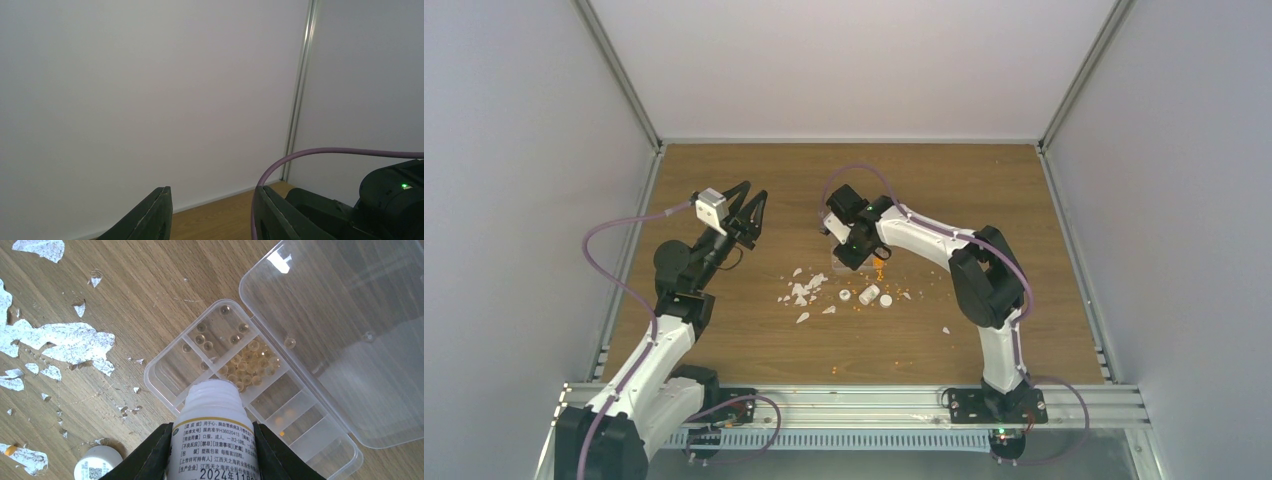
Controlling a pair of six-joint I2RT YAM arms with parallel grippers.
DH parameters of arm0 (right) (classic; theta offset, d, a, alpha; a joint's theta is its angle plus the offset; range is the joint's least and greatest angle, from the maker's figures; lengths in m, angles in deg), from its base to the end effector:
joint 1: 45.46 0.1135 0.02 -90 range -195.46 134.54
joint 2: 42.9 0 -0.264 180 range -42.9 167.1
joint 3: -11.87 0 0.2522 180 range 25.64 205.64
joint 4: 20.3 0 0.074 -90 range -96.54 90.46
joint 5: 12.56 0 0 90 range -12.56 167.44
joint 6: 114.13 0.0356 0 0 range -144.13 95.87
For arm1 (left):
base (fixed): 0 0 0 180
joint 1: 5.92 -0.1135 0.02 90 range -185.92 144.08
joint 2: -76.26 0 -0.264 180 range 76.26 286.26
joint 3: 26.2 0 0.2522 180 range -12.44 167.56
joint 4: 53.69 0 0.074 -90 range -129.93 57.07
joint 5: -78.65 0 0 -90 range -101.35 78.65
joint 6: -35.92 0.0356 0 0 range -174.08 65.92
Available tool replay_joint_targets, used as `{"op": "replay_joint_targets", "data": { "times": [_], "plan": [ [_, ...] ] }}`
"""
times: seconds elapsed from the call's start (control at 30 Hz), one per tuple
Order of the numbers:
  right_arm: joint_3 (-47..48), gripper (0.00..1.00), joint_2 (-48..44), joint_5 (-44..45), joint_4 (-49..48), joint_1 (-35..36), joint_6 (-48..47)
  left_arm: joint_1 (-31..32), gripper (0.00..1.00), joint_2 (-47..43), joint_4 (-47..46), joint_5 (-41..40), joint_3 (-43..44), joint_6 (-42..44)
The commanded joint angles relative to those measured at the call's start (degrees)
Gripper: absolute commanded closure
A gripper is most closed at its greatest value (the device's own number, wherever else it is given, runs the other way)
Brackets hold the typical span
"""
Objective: Sort the pills into containers
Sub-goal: Pour the pill into the pill container.
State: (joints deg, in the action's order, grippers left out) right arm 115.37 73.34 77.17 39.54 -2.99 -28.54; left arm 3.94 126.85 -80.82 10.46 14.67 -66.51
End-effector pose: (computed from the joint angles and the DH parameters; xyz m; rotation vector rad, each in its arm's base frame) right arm 0.3064 0.2807 0.1901 -1.1354 2.6162 0.1488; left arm 0.1979 -0.0478 0.3069 0.3041 1.2751 -0.5734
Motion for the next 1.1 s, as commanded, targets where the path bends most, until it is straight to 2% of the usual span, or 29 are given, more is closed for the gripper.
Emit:
{"op": "replay_joint_targets", "data": {
  "times": [0.0, 0.2, 0.33, 0.43, 0.5, 0.53, 0.57, 0.6, 0.63, 0.67, 0.7, 0.77, 0.8, 0.83, 0.87, 0.9, 0.93, 0.97, 1.0, 1.07],
  "plan": [
    [0.18, 0.35, 1.02, -0.64, -1.33, 0.26, 0.37, -0.63, 0.01, 0.21, -1.74, -0.52, 1.36, 0.55],
    [1.23, 0.34, 0.56, 0.07, -1.22, 0.29, 0.32, -0.59, 0.01, 0.02, -1.68, -0.55, 1.27, 0.54],
    [1.8, 0.34, 3.21, 4.46, 2.14, 1.05, -0.14, -0.59, 0.01, 0.03, -1.62, -0.65, 1.26, 0.51],
    [-0.48, 0.33, -1.78, -6.4, -2.93, -0.36, -0.36, -0.64, 0.01, -0.02, -1.5, -0.72, 1.28, 0.61],
    [1.88, 0.32, -1.25, 4.78, 0.36, 0.1, 1.49, -0.63, 0.01, 0.07, -1.55, -0.71, 1.36, 0.53],
    [2.94, 0.33, 0.1, 2.23, 2.51, -0.11, 0.63, -0.63, 0.01, 0.12, -1.71, -0.63, 1.24, 0.48],
    [1.72, 0.32, -0.46, -6.68, 1.09, -0.52, -0.74, -0.64, 0.01, 0.08, -1.88, -0.55, 1.27, 0.46],
    [-0.58, 0.3, -2.65, -11.69, -2.9, -0.65, -0.68, -0.64, 0.01, 0.2, -1.85, -0.58, 1.25, 0.46],
    [-0.74, 0.29, -3.28, -6.88, -4.27, 0.14, 0.95, -0.68, 0.01, 0.19, -1.55, -0.73, 1.34, 0.58],
    [2.04, 0.29, -1.39, 0.31, -0.63, 1.25, 1.19, -0.67, 0.01, 0.13, -1.39, -0.84, 1.4, 0.54],
    [3.97, 0.29, -0.14, 1.39, 2.31, 1.2, 0.25, -0.67, 0.01, 0.13, -1.57, -0.68, 1.3, 0.48],
    [-0.89, 0.29, -3.5, -11.37, -3.97, -1.16, 0.81, -0.68, 0.01, 0.06, -1.91, -0.38, 1.1, 0.36],
    [-0.92, 0.29, -3.41, -5.88, -5.11, -0.89, 2.13, -0.72, 0.01, -0.04, -1.42, -0.67, 1.24, 0.49],
    [1.78, 0.29, -1.44, 0.14, -0.83, 0.0, 1.33, -0.69, 0.01, -0.13, -1.29, -1.04, 1.27, 0.58],
    [3.34, 0.29, -0.76, -2.91, 1.66, -0.34, -0.23, -0.67, 0.01, -0.14, -1.6, -0.85, 1.13, 0.5],
    [0.44, 0.29, -2.63, -11.29, -1.24, -1.63, 0.27, -0.67, 0.01, 0.06, -1.99, -0.44, 1.1, 0.4],
    [-1.28, 0.29, -4.58, -11.94, -5.85, -2.22, 2.51, -0.72, 0.01, 0.15, -1.98, -0.24, 1.22, 0.43],
    [0.87, 0.29, -3.54, -4.9, -4.6, -0.9, 2.19, -0.73, 0.01, 0.16, -1.53, -0.61, 1.32, 0.53],
    [3.86, 0.28, -1.29, -1.0, 1.7, -0.52, 0.99, -0.73, 0.01, 0.01, -1.39, -0.83, 1.25, 0.52],
    [1.3, 0.29, -2.2, -5.51, -2.02, -1.75, 1.63, -0.75, 0.01, 0.0, -1.93, -0.51, 1.06, 0.4]
  ]
}}
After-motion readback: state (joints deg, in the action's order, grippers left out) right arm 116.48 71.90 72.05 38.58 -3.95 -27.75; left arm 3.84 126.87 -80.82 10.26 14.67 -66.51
